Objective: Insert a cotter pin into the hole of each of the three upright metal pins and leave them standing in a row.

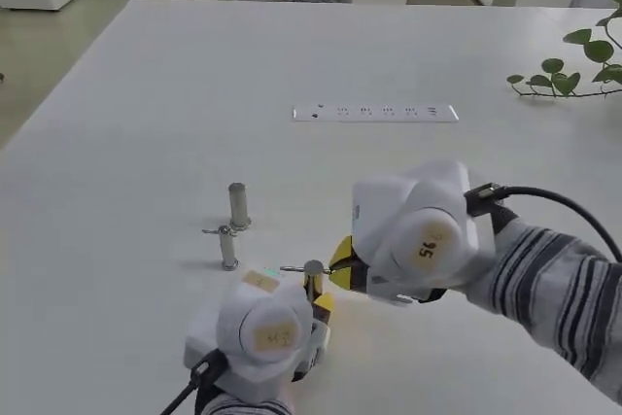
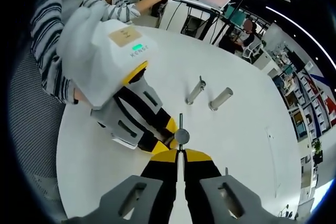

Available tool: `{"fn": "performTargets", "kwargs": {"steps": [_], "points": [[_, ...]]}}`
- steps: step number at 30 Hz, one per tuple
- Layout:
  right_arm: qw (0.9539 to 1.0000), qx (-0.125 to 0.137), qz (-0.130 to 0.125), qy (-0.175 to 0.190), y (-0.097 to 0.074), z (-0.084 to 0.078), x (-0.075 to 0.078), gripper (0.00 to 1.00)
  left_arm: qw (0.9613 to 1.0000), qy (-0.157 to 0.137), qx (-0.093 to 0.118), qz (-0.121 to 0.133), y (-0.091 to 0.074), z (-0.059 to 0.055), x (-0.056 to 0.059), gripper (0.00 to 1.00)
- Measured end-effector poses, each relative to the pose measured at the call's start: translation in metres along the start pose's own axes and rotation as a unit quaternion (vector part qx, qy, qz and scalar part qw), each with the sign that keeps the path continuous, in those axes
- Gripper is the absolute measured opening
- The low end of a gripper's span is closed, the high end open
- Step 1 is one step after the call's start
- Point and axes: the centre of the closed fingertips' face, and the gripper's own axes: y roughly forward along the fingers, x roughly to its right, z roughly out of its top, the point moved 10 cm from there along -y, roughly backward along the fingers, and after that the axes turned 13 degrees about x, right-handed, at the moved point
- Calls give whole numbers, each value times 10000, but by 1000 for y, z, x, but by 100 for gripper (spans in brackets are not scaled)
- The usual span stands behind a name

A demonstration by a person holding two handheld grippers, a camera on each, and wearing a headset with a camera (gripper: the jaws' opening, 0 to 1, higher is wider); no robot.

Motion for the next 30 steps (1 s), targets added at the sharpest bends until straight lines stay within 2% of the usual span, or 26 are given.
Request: {"fn": "performTargets", "kwargs": {"steps": [2, 3, 4, 5, 6, 9, 10, 11, 13, 18, 26, 30], "points": [[9998, 84, -121, 153, -1, -1, 0, 0, 10000, 32, 15, -12, 0, 0, 0, 10], [9993, 114, -239, 269, -2, -2, 1, 4, 9996, 258, 5, -106, 1, 0, 0, 10], [9988, 115, -311, 364, -3, -3, 2, 9, 9995, 289, 18, -98, 1, 0, 0, 10], [9974, 168, -444, 533, -5, -5, 4, 11, 9999, 122, 23, -60, 0, 0, 0, 10], [9969, 207, -439, 622, -6, -6, 5, 12, 9999, 120, 28, -64, 0, 0, 0, 10], [9909, 374, -586, 1155, -11, -12, 7, 12, 9999, 121, 33, -88, 2, 0, 0, 10], [9900, 389, -614, 1212, -12, -12, 7, 12, 9999, 131, 31, -98, 2, 0, -1, 10], [9870, 414, -719, 1374, -14, -15, 8, 12, 9998, 134, 21, -116, 3, 1, -1, 9], [9849, 400, -786, 1487, -17, -21, 10, 13, 10000, 2, 16, -80, 5, 2, -4, 9], [9772, 396, -976, 1841, -23, -32, 11, 15, 10000, -30, -26, -9, 9, 5, -12, 9], [9705, 406, -1158, 2077, -27, -41, 15, 20, 9996, -89, -80, 249, 16, 8, -32, 9], [9684, 386, -1191, 2157, -28, -44, 15, 20, 9995, -70, -79, 294, 20, 9, -38, 9]]}}
